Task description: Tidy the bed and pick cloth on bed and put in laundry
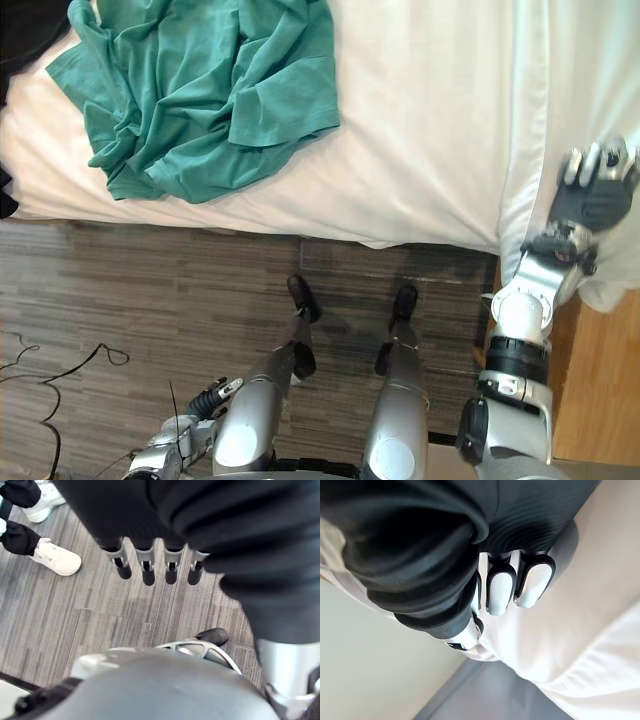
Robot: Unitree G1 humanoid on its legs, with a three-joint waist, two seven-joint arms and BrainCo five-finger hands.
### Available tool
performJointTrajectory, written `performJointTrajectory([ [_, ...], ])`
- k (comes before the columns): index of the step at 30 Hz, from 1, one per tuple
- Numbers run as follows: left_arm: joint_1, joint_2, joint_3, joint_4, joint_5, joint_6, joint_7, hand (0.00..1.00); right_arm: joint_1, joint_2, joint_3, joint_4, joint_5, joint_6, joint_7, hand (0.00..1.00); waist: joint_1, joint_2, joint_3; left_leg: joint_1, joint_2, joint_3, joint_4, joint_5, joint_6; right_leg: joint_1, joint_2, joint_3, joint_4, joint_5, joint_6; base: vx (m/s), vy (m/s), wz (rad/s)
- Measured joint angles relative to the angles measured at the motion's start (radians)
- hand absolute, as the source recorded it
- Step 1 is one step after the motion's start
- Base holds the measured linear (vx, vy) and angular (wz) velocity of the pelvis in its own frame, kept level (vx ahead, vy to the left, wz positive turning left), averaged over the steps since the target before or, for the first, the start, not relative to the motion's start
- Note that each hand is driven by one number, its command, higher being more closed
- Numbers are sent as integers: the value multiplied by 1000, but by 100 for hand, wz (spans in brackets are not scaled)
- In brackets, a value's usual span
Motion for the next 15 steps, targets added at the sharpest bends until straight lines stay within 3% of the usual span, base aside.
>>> performJointTrajectory([
  [2,-1,6,5,3,2,-12,1,0,55,49,-6,112,33,-1,34,100,0,-16,7,29,7,9,0,-5,-5,28,9,6,-8,2,-3,2,-16,-13],
  [5,-10,0,21,22,17,-17,1,0,149,155,5,252,54,26,8,100,3,-18,7,59,21,13,-1,-10,-9,69,27,6,-40,11,-11,0,-37,-8],
  [9,-25,-22,82,53,63,2,17,0,301,280,66,318,-49,88,-34,100,3,-21,5,113,38,36,0,-15,-13,139,50,8,-93,28,-8,10,-49,-15],
  [10,-32,-25,92,65,81,11,31,0,345,297,91,331,-78,106,-34,0,1,-23,3,140,42,39,0,-17,-14,169,56,8,-102,29,-8,25,-50,-11],
  [12,-33,-28,123,81,102,25,52,0,398,320,119,354,-127,123,-34,0,1,-44,-24,174,50,49,0,-21,-19,202,65,12,-112,31,-12,26,-48,-13],
  [15,-33,-27,171,115,121,47,75,0,464,335,132,422,-242,157,-33,0,4,-87,-123,232,65,62,-6,-36,-22,263,81,14,-128,21,-18,72,-70,-8],
])
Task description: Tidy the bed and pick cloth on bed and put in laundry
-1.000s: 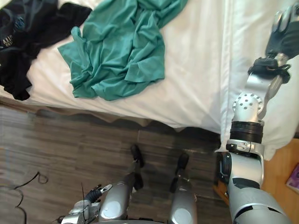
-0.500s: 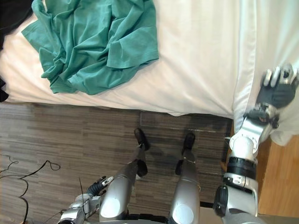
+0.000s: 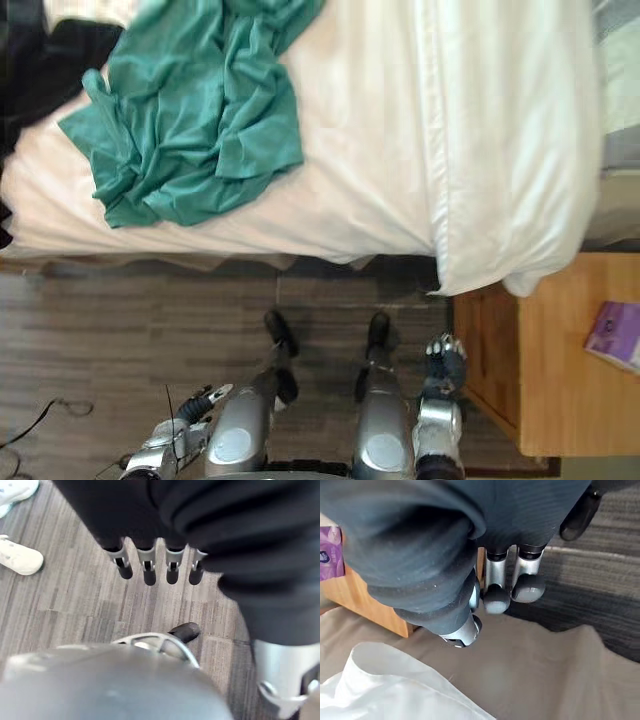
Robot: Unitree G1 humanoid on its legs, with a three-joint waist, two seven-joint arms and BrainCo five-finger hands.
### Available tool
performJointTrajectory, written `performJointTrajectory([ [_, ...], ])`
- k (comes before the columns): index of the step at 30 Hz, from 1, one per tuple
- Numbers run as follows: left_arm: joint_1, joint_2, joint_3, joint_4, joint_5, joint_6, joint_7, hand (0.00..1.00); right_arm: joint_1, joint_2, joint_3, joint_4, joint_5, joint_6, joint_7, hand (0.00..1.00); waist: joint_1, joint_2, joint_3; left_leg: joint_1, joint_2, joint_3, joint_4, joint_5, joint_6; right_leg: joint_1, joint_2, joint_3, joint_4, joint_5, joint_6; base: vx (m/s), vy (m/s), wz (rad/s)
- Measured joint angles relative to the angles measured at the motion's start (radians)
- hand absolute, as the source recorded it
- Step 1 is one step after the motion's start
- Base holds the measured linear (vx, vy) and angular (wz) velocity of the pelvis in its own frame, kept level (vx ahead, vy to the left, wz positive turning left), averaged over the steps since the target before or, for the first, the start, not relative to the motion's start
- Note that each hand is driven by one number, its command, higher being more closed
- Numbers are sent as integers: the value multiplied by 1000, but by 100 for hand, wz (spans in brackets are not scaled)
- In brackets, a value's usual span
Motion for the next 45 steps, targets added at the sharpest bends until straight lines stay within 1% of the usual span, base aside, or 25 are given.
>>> performJointTrajectory([
  [5,0,-62,59,16,5,21,50,0,113,9,77,76,-213,64,44,0,-1,-43,-152,131,-8,0,-1,-44,-15,141,1,-12,-9,-48,0,100,-31,6],
  [9,5,-101,113,16,-90,31,100,0,136,-10,124,123,-403,110,49,0,0,-38,-195,190,-10,-4,70,-108,-13,226,-23,-23,17,-95,12,90,12,12],
  [10,5,-102,131,15,-114,29,103,0,134,-20,143,138,-444,109,53,0,2,-38,-195,164,18,-20,189,-159,-10,242,-32,-28,20,-114,8,58,52,30],
  [11,4,-100,160,15,-148,14,100,0,132,-32,181,149,-505,104,57,0,3,-35,-196,76,74,-57,425,-230,5,258,-38,-39,29,-115,10,30,91,30],
  [13,5,-103,200,14,-179,-12,101,0,129,-59,219,172,-578,99,39,0,8,-38,-201,-28,154,-98,680,-259,27,270,-49,-39,54,-119,10,37,128,-8],
  [14,25,-105,239,17,-193,-22,103,0,130,-68,221,178,-603,98,22,0,12,-27,-218,-31,194,-127,719,-282,61,272,-54,-17,59,-119,19,104,168,-54],
  [15,43,-112,262,15,-200,-33,103,0,129,-70,221,178,-607,98,12,0,15,-23,-224,-24,220,-155,714,-294,68,271,-58,2,59,-115,27,107,190,-72],
  [18,68,-114,304,14,-200,-63,114,0,125,-77,220,206,-618,101,-9,0,21,-29,-242,62,320,-265,534,-291,58,248,-105,74,68,-104,88,204,341,-56],
  [19,74,-116,302,14,-199,-72,122,0,123,-81,218,230,-621,102,-12,0,19,-28,-256,92,337,-277,462,-269,30,229,-129,89,78,-96,124,271,533,-23],
  [20,80,-124,284,21,-198,-70,123,0,126,-95,211,237,-623,99,-21,0,15,-16,-275,124,331,-266,366,-203,-61,209,-160,103,68,-76,168,238,518,-10],
  [21,75,-115,267,26,-195,-73,125,0,118,-92,197,256,-627,99,-28,0,3,-31,-280,140,303,-254,347,-206,-218,206,-197,116,59,-65,173,182,560,-6],
  [22,76,-67,239,27,-185,-64,125,0,94,-43,187,276,-634,102,-39,0,-5,-100,-278,142,233,-225,358,-220,-204,203,-250,125,37,12,160,138,531,-20],
  [23,77,-49,190,38,-135,-49,129,0,93,-20,195,274,-639,100,-40,0,-1,-104,-283,161,226,-201,360,-232,-207,203,-247,76,4,162,102,105,496,-35],
  [24,77,-46,173,38,-113,-43,129,0,90,-22,202,276,-639,99,-41,0,5,-103,-286,174,228,-178,345,-232,-205,203,-242,52,-16,222,80,52,450,-66],
  [25,80,-41,122,39,-70,-28,126,0,74,-29,228,277,-645,93,-40,0,12,-96,-288,219,231,-121,302,-227,-198,194,-230,-30,-20,272,32,44,420,-88],
  [26,83,-34,54,39,-33,-16,125,0,50,-31,233,273,-663,79,-23,0,1,-87,-292,256,219,-76,254,-211,-181,173,-194,-125,40,220,12,39,369,-80],
  [27,80,-33,31,39,-21,-8,123,0,46,-34,239,271,-677,76,-18,0,-6,-81,-295,257,213,-73,240,-204,-177,172,-172,-147,55,182,20,52,268,-49],
  [29,31,-35,-100,56,10,27,115,0,48,-54,271,262,-748,63,-3,0,-31,-42,-295,235,187,-86,178,-160,-159,186,-22,-141,61,-58,56,23,152,12],
  [32,-32,-62,-190,74,36,80,100,0,48,-99,307,228,-788,53,-3,0,-75,7,-276,213,159,-179,110,-105,-126,203,47,-7,35,-126,21,-9,56,87],
  [33,-58,-89,-247,72,39,98,101,0,37,-127,347,232,-818,34,-3,0,-58,19,-266,213,118,-218,90,-112,-97,194,28,-15,51,-132,9,0,43,48],
  [35,-69,-99,-267,71,37,111,101,0,4,-139,386,242,-827,18,-2,0,-60,27,-257,183,69,-244,123,-126,-61,184,-4,-27,65,-136,12,21,54,35],
  [37,-105,-109,-267,61,-7,83,104,0,-94,-154,441,285,-831,14,-1,0,-55,43,-205,104,47,-258,234,-124,-52,186,-46,-62,80,-150,30,-22,66,79],
  [40,-111,-115,-266,45,22,14,96,0,-223,-143,476,342,-861,23,-33,0,-38,49,-126,-24,54,-310,496,-116,-67,246,-74,-91,73,-135,41,-47,40,68],
  [42,-98,-110,-268,25,32,-7,88,0,-234,-131,472,337,-858,23,-48,0,-23,43,-126,-16,52,-300,488,-106,-84,273,-107,-111,68,-128,34,42,100,45],
  [45,-90,-104,-277,36,15,-8,63,0,-247,-117,463,297,-827,35,-45,0,-34,31,-122,10,89,-320,430,-151,-42,261,-135,-94,79,-121,45,41,147,-9],
])
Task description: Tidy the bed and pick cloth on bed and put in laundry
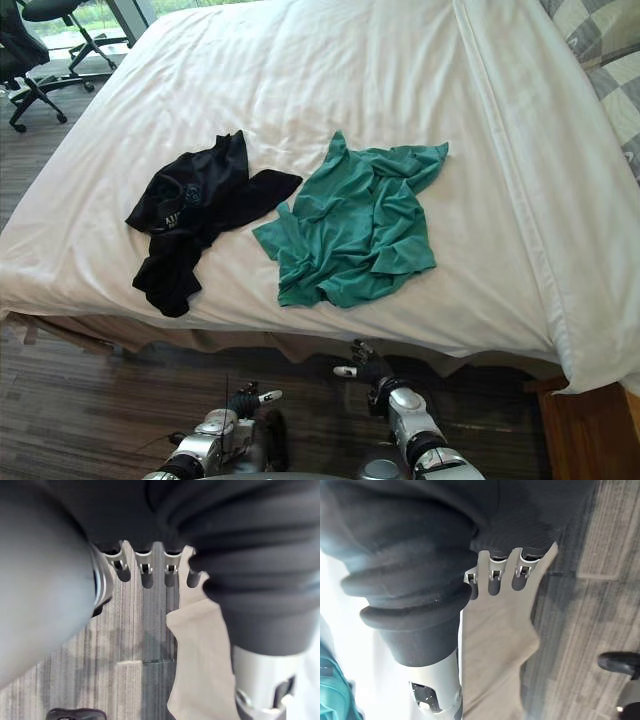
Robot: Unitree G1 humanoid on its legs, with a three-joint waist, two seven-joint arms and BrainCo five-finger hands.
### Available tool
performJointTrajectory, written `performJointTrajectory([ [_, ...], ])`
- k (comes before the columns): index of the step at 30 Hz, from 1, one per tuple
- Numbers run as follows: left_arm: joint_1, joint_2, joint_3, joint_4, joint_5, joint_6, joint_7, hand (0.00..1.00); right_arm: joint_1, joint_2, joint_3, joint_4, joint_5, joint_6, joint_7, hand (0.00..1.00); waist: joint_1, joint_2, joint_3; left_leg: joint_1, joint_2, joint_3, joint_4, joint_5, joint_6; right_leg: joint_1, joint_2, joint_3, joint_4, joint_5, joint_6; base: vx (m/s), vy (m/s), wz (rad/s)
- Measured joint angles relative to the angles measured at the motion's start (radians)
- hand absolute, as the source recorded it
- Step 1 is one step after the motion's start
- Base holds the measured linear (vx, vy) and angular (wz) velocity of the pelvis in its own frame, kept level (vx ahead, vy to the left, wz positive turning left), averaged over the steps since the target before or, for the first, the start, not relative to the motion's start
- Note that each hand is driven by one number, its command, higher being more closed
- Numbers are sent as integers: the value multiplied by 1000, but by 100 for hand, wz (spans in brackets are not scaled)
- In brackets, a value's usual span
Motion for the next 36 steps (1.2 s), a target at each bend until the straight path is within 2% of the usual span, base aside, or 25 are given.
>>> performJointTrajectory([
  [3,6,0,-23,2,-24,-20,-24,0,8,-37,0,1,-5,33,-1,0,-2,-9,-2,20,81,-157,-91,6,2,-48,-42,50,14,19,48,51,279,-26],
  [4,6,-1,-48,11,-61,-30,-27,0,18,-54,0,11,-13,35,-9,0,-2,2,-8,36,96,-205,-119,19,3,-59,-61,64,14,29,108,136,635,-13],
  [5,1,-1,-72,21,-89,-39,-25,0,24,-65,-5,39,-13,39,-27,0,-1,-7,-5,45,64,-214,-114,-84,-134,-59,-86,88,1,44,129,139,679,-9],
  [6,-7,17,-87,21,-122,-40,-18,0,39,-49,-9,54,-13,40,-38,0,2,-42,1,42,36,-202,-97,-98,-157,-55,-112,102,-8,50,130,108,585,-2],
  [7,-20,53,-92,20,-176,-60,9,0,68,-16,-8,65,-12,42,-50,0,21,-61,13,36,10,-200,-61,-117,-151,-43,-108,114,-4,52,134,36,328,-14],
  [8,-12,75,-79,22,-212,-62,41,0,107,9,-9,65,0,48,-77,0,40,-74,5,31,7,-188,-17,-142,-137,-44,-111,70,4,106,120,14,267,-24],
  [9,-1,80,-57,18,-215,-65,60,0,119,15,-9,63,14,46,-87,0,41,-71,5,33,10,-169,-11,-151,-127,-49,-114,44,8,144,100,-19,241,-55],
  [10,26,84,-16,9,-226,-81,90,0,132,15,-13,56,32,31,-88,0,49,-60,1,51,18,-126,-35,-146,-107,-77,-110,-20,22,173,-1,-40,191,-59],
  [11,42,89,10,2,-247,-85,104,0,139,15,-20,47,39,23,-87,0,51,-58,0,65,20,-106,-59,-133,-102,-101,-101,-52,60,152,-27,-56,188,-64],
  [12,70,102,70,0,-313,-78,113,0,162,13,-44,17,63,11,-88,0,31,-48,-2,87,21,-98,-133,-92,-96,-115,-34,-84,127,50,16,-56,125,-32],
  [13,85,115,83,7,-363,-69,110,0,179,5,-60,-8,96,12,-98,0,16,-37,-3,96,23,-101,-179,-75,-87,-114,26,-70,143,-28,30,-59,99,7],
  [15,81,129,150,42,-451,-56,118,0,201,-33,-132,3,198,29,-134,0,-22,-18,-6,95,10,-161,-268,-28,-82,-127,105,56,130,-77,3,-35,48,69],
  [16,83,126,176,44,-500,-58,134,0,208,-39,-157,12,233,29,-146,0,-18,-14,-9,99,5,-172,-291,-18,-73,-134,105,52,132,-78,0,-10,-2,52],
  [18,89,122,340,70,-680,-62,176,0,236,-45,-256,20,312,26,-178,0,-1,-9,-10,85,-10,-187,-312,41,-22,-147,100,40,128,-84,11,9,-43,15],
  [19,88,122,401,76,-720,-73,182,0,247,-45,-293,17,334,25,-196,0,-1,-12,-11,78,-18,-182,-313,55,-6,-145,92,30,124,-84,12,28,-24,43],
  [20,89,123,518,76,-770,-101,190,0,268,-47,-366,16,368,25,-224,0,1,-12,-12,76,-25,-168,-319,70,-3,-124,83,6,109,-78,17,47,-4,49],
  [21,91,126,581,75,-797,-114,189,0,280,-48,-405,16,384,25,-240,0,3,-11,-12,81,-28,-163,-321,73,-6,-110,79,-6,102,-73,19,102,21,51],
  [23,111,172,839,56,-904,-169,186,0,312,-71,-534,1,422,10,-313,0,33,-19,-23,113,-44,-121,-329,80,-16,-68,61,-10,87,-67,28,130,43,16],
  [24,113,194,894,51,-930,-187,183,0,317,-82,-560,-4,429,-1,-325,0,37,-20,-30,118,-47,-111,-329,80,-16,-61,58,-6,78,-63,32,80,42,-5],
  [26,142,279,1094,-44,-1110,-284,110,0,318,-129,-669,-49,442,-65,-357,0,46,-14,-81,121,-53,-85,-348,79,-17,-54,56,-6,37,-45,38,50,37,-5],
  [27,145,299,1133,-80,-1177,-302,81,0,318,-140,-692,-74,441,-87,-366,0,49,-9,-93,123,-53,-82,-355,79,-17,-51,57,-6,26,-39,38,39,37,-7],
  [29,146,412,1238,-224,-1416,-378,-22,0,313,-205,-764,-176,404,-151,-413,0,61,0,-121,143,-60,-68,-370,78,-18,-33,57,-1,-11,-20,41,-6,48,-9],
  [31,157,505,1294,-335,-1483,-434,-89,0,296,-267,-803,-270,358,-207,-463,0,65,4,-147,162,-66,-57,-386,77,-19,-14,57,2,-41,-7,37,-25,49,-10],
  [33,185,607,1313,-485,-1481,-476,-140,0,293,-346,-797,-457,325,-246,-507,0,65,4,-179,172,-70,-42,-391,64,-28,-7,56,18,-74,13,43,-35,58,-21],
  [36,203,681,1295,-606,-1358,-491,-137,0,283,-412,-754,-629,263,-243,-528,0,70,0,-201,173,-72,-26,-396,56,-37,-8,58,31,-104,35,44,-24,28,-19],
])
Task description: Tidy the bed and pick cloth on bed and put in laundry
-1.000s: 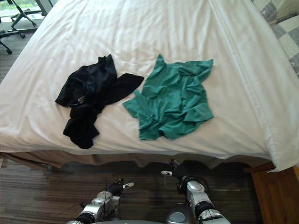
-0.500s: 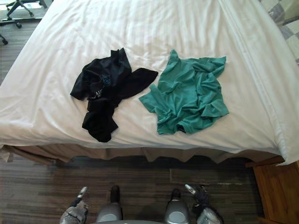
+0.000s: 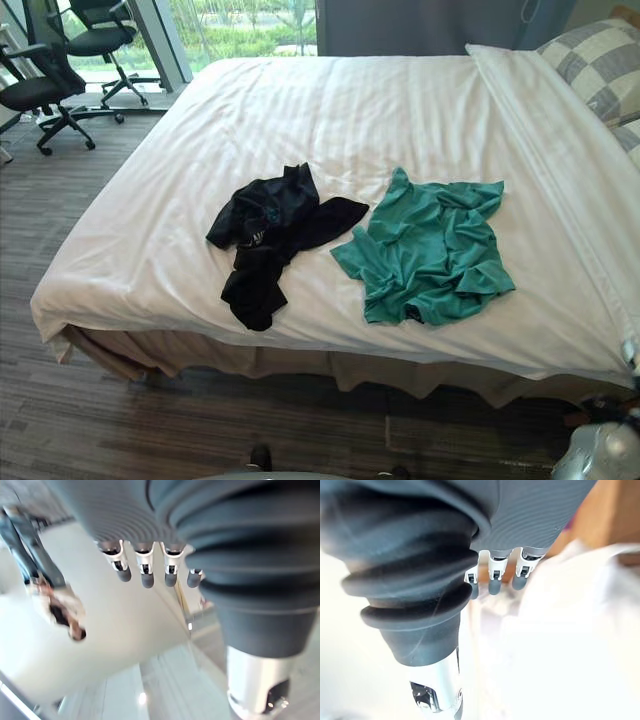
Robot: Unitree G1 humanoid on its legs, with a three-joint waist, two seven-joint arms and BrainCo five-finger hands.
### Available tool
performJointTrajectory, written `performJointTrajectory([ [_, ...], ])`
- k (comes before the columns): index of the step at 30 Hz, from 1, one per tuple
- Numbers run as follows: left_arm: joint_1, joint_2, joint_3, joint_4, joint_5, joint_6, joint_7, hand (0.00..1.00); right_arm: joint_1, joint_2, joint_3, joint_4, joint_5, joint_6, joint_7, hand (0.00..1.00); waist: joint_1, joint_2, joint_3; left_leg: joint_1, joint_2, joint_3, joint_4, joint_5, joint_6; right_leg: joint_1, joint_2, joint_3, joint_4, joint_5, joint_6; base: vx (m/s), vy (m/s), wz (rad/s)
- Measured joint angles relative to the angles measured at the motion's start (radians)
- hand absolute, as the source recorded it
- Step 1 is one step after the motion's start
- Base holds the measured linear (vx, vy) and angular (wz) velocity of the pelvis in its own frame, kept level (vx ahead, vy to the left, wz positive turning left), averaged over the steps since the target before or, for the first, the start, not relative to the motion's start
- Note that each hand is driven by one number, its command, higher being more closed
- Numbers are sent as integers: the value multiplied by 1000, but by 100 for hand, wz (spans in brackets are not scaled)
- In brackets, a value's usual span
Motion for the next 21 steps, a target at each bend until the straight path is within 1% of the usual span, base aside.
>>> performJointTrajectory([
  [2,-14,51,-49,-61,136,-6,6,0,-31,-35,41,-74,-57,17,4,0,-1,-7,-7,0,0,3,-2,0,-1,0,3,6,-16,13,-1,-23,11,-11],
  [3,-39,76,-95,-88,228,-2,11,0,-49,-47,65,-98,-82,30,18,0,1,-12,-11,0,0,5,-2,0,-1,1,5,11,-23,19,-1,-21,4,-9],
  [4,-51,83,-115,-97,266,1,14,0,-57,-49,78,-107,-87,37,28,0,1,-14,-13,0,0,6,-2,0,-1,1,6,14,-24,22,0,-17,3,-16],
  [5,-92,93,-188,-121,371,25,25,0,-78,-48,117,-124,-95,45,56,0,3,-17,-15,6,0,13,-2,3,-4,0,7,26,-29,32,6,-2,2,-37],
  [6,-134,93,-287,-134,469,66,33,0,-105,-48,163,-125,-111,64,95,0,9,-21,-16,23,1,37,-3,4,-4,-2,9,54,-32,38,8,-2,4,-47],
  [7,-150,93,-333,-139,507,84,43,0,-113,-48,181,-129,-112,73,109,0,12,-21,-16,30,1,49,-3,4,-4,-2,9,66,-34,40,7,0,3,-53],
  [9,-220,92,-507,-153,672,158,65,0,-142,-47,266,-161,-130,98,146,0,5,-28,-23,36,3,77,-3,3,-6,-12,13,96,-36,51,5,11,-4,-41],
  [10,-239,89,-545,-153,702,175,69,0,-157,-47,292,-164,-132,102,153,0,0,-31,-24,36,4,89,-4,3,-6,-20,15,107,-35,54,3,3,-4,-39],
  [11,-279,69,-619,-152,750,217,67,0,-196,-42,345,-164,-132,118,162,0,-14,-35,-24,42,5,105,-4,3,-5,-24,16,122,-35,59,1,-11,0,-33],
  [12,-300,53,-654,-151,767,242,65,0,-211,-37,365,-164,-130,125,165,0,-17,-37,-24,49,5,113,-5,3,-5,-25,17,131,-34,59,1,-15,6,-40],
  [14,-351,-37,-787,-130,873,320,70,0,-273,1,445,-165,-130,151,184,0,-28,-41,-24,78,6,155,-20,2,-6,-31,23,164,-27,59,1,-26,8,-40],
  [15,-360,-55,-809,-115,901,336,71,0,-285,9,464,-166,-130,156,185,0,-32,-42,-24,78,6,161,-20,2,-6,-37,23,169,-25,59,1,-41,8,-32],
  [16,-383,-106,-868,-63,958,375,82,0,-306,34,516,-165,-131,167,189,0,-41,-43,-23,78,8,172,-21,2,-6,-46,26,182,-22,60,0,-38,5,-21],
  [17,-394,-125,-888,-39,974,391,91,0,-308,43,535,-165,-132,172,194,0,-39,-44,-23,78,9,178,-21,2,-7,-50,27,187,-20,61,-1,-31,0,-23],
  [19,-429,-171,-938,47,1043,431,114,0,-319,76,601,-161,-151,199,206,0,-43,-47,-19,81,17,196,-21,2,-8,-56,35,196,-21,65,-5,-20,-11,-18],
  [20,-454,-186,-959,95,1106,438,134,0,-327,94,637,-155,-161,213,207,0,-41,-51,-11,83,24,208,-21,2,-9,-59,41,202,-21,67,-8,-32,-21,-18],
  [21,-469,-194,-959,113,1133,440,139,0,-333,100,651,-154,-166,214,208,0,-42,-53,-6,82,26,214,-21,2,-10,-66,45,209,-20,68,-10,-58,-18,-23],
])
